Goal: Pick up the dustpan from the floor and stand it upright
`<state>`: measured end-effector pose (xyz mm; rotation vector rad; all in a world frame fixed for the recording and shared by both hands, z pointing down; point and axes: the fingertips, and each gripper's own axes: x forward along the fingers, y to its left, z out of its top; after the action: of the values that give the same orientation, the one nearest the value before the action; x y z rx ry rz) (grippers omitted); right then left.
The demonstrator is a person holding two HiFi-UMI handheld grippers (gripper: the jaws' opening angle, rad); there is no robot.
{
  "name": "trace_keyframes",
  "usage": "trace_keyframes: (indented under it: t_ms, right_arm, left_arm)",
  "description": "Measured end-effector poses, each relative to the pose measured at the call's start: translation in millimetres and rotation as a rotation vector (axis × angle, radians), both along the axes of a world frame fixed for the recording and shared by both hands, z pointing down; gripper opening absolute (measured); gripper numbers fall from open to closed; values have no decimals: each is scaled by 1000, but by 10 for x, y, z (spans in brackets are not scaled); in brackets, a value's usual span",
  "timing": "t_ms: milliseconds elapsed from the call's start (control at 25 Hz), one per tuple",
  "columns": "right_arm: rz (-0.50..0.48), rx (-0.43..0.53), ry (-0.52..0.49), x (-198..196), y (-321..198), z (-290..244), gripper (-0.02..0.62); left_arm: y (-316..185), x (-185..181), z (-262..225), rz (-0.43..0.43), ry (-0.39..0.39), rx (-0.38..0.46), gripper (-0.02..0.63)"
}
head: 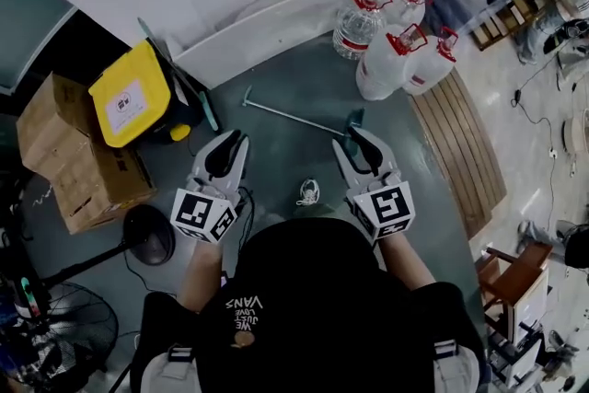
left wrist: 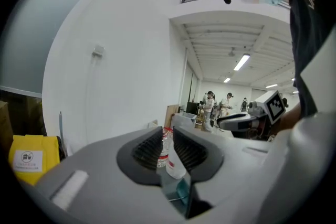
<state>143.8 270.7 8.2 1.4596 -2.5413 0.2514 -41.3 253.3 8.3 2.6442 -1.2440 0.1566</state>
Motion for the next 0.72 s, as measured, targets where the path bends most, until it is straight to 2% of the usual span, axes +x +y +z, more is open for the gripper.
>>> trace_keyframes:
  t_ms: [320, 480, 720]
  right_arm:
    - [-25, -58, 53, 178, -531, 373, 132]
    - [5, -88, 58, 181, -722, 531, 137]
    - [77, -142, 122, 113, -1040, 846, 137]
  left_arm:
    - [-523, 128, 450, 0, -15, -131, 118]
    - [-816, 132, 695, 35, -13, -195, 161]
    - [-1356, 33, 1080, 104, 0, -301, 169]
